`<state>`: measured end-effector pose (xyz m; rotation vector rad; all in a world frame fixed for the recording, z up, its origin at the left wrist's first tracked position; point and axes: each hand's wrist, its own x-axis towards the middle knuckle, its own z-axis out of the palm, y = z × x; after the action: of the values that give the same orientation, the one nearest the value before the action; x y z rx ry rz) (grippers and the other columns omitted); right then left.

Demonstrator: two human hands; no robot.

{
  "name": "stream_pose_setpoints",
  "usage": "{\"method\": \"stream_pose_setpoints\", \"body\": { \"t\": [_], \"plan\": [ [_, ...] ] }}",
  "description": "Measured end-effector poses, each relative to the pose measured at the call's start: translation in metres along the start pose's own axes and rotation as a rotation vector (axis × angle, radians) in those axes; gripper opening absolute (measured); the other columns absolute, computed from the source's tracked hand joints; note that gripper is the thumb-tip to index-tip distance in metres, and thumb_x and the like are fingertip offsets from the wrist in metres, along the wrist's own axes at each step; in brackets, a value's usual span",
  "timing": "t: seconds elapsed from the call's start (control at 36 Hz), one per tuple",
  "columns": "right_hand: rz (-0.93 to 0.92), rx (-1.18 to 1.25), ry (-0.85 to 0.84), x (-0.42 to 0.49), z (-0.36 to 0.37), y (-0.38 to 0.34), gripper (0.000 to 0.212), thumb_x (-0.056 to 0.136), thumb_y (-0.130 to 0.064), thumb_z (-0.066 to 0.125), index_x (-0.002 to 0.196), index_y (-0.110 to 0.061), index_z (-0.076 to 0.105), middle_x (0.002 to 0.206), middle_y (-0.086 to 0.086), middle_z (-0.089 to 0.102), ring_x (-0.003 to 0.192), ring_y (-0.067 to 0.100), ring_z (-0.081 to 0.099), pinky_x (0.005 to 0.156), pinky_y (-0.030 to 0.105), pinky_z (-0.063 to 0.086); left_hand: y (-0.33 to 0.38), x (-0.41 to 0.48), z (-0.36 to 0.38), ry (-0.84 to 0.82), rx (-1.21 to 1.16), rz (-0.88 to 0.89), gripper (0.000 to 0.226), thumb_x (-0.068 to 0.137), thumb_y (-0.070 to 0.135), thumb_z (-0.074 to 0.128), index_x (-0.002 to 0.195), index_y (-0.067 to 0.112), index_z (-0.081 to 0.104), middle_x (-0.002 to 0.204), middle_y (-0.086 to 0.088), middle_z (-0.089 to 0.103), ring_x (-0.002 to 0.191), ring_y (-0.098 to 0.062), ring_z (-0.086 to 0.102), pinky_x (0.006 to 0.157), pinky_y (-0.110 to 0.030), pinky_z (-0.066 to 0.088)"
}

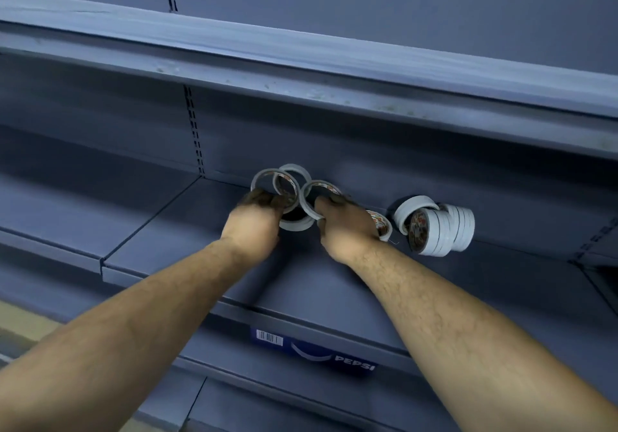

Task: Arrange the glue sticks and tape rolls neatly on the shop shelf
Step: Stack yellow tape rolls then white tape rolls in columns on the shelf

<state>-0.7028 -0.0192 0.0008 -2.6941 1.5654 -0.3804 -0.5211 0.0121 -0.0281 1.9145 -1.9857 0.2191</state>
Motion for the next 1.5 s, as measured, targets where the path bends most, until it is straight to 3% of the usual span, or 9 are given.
{"method": "stream_pose_setpoints", "body": {
  "t": [0.19,0.39,0.53,0.67,0.75,0.83,1.06,1.36,1.5],
  "plan": [
    [0.121,-0.012,0.026,-0.033,-0.009,0.018,0.044,0.094,-0.016,0.057,0.137,-0.018,0.05,0.142,0.005,0.051,0.13,0.028,0.041,0.095,0.034,0.04,0.026,0.002,0.02,0.096,-0.061,0.108,0.058,0.068,-0.002,0.064,0.123,0.015,0.068,0.119,-0.016,0.067,0.111,-0.042,0.057,0.105,-0.052,0.041],
    [0.288,-0.064,0.069,-0.091,-0.021,0.062,0.061,0.092,-0.012,0.057,0.149,-0.027,0.042,0.152,0.002,0.044,0.139,0.027,0.036,0.097,0.035,0.047,0.09,-0.002,0.02,0.137,-0.082,0.265,0.038,0.059,-0.011,0.073,0.095,-0.001,0.07,0.086,-0.024,0.067,0.082,-0.045,0.061,0.078,-0.048,0.053],
    [0.386,-0.107,0.157,-0.144,-0.041,0.098,0.042,0.088,-0.009,0.056,0.13,-0.017,0.057,0.127,0.005,0.059,0.122,0.028,0.047,0.081,0.038,0.05,0.151,-0.008,0.02,0.117,-0.127,0.289,0.03,0.071,-0.002,0.069,0.1,0.007,0.071,0.095,-0.018,0.068,0.092,-0.042,0.057,0.078,-0.042,0.052],
    [0.423,-0.114,0.215,-0.209,-0.063,0.145,0.022,0.095,-0.015,0.052,0.116,-0.019,0.057,0.113,0.0,0.056,0.115,0.022,0.045,0.08,0.037,0.049,0.233,-0.026,0.012,0.155,-0.106,0.398,0.014,0.068,-0.003,0.065,0.075,0.008,0.062,0.072,-0.016,0.062,0.072,-0.036,0.055,0.059,-0.033,0.034],
    [0.461,-0.125,0.238,-0.257,-0.079,0.18,0.015,0.096,-0.016,0.052,0.11,-0.02,0.055,0.107,-0.002,0.054,0.11,0.021,0.044,0.081,0.038,0.05,0.284,-0.036,0.023,0.196,-0.166,0.473,0.009,0.08,0.001,0.053,0.077,0.007,0.059,0.08,-0.016,0.061,0.081,-0.036,0.052,0.073,-0.043,0.048],
    [0.478,-0.134,0.22,-0.296,-0.091,0.207,0.013,0.097,-0.016,0.051,0.109,-0.019,0.054,0.108,0.0,0.054,0.11,0.021,0.044,0.078,0.032,0.045,0.323,-0.046,0.034,0.191,-0.201,0.525,0.028,0.09,0.01,0.033,0.082,0.011,0.06,0.084,-0.008,0.059,0.084,-0.031,0.048,0.084,-0.041,0.045],
    [0.547,-0.143,0.184,-0.406,-0.136,0.293,0.03,0.094,-0.013,0.053,0.123,-0.015,0.056,0.124,0.004,0.056,0.118,0.027,0.045,0.085,0.037,0.045,0.457,-0.075,0.026,0.153,-0.371,0.506,0.012,0.095,0.009,0.054,0.093,0.014,0.065,0.085,-0.002,0.062,0.088,-0.024,0.051,0.083,-0.033,0.048],
    [0.604,-0.19,0.2,-0.454,-0.155,0.384,0.017,0.093,-0.015,0.055,0.109,-0.018,0.059,0.111,0.002,0.058,0.112,0.024,0.047,0.08,0.038,0.051,0.561,-0.046,0.042,0.051,-0.387,0.555,0.006,0.091,0.013,0.063,0.093,0.015,0.068,0.087,-0.004,0.067,0.084,-0.029,0.06,0.071,-0.038,0.054],
    [0.671,-0.204,0.225,-0.452,-0.163,0.42,0.02,0.096,-0.018,0.052,0.114,-0.017,0.06,0.107,0.001,0.058,0.112,0.022,0.047,0.077,0.032,0.044,0.595,-0.021,0.041,0.019,-0.375,0.607,0.013,0.08,0.007,0.073,0.087,0.018,0.069,0.087,-0.003,0.071,0.077,-0.025,0.065,0.061,-0.026,0.05]
  ]
}}
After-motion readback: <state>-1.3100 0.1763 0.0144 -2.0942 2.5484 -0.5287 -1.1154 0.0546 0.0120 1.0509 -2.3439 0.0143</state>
